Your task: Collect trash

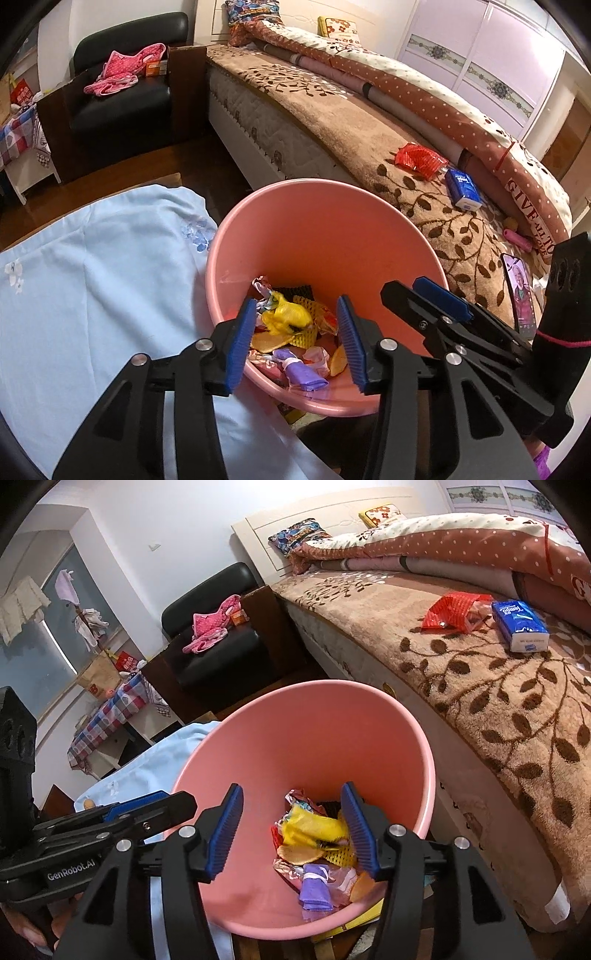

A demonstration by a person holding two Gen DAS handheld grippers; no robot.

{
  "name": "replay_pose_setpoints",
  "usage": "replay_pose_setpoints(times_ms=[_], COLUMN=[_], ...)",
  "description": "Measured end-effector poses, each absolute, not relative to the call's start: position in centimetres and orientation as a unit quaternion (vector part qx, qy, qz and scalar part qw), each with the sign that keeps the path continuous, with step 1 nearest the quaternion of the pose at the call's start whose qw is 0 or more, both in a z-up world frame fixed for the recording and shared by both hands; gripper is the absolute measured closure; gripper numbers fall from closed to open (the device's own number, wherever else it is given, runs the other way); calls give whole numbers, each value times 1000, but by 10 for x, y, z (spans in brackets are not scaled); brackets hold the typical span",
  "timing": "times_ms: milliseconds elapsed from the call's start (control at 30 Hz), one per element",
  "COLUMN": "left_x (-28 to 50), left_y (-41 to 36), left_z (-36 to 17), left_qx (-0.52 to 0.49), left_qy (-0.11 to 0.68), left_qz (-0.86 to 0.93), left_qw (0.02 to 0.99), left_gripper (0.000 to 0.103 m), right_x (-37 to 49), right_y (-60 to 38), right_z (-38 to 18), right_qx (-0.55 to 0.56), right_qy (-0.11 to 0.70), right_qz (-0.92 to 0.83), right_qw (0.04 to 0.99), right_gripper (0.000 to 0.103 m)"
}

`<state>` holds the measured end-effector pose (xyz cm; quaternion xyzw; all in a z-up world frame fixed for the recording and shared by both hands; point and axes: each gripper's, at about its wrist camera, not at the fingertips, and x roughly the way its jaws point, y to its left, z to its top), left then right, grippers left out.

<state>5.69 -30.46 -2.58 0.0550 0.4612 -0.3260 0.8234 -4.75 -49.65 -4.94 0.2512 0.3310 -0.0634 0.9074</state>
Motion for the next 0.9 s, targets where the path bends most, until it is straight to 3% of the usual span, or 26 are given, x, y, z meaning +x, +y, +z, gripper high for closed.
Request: replay_pose_setpoints(times_ms=[900], left_x=[44], left_y=[-286], left_z=[-12], left_qx=[36], left_qy=[436], left_qz=[-311], left_qw=[844], left_gripper=[57], right_x=[-78], right_y=[-477], right_z=[-27], right_qx=[220], right_qy=[293], right_qz=[-58], right_qw=[928], right_gripper=[34])
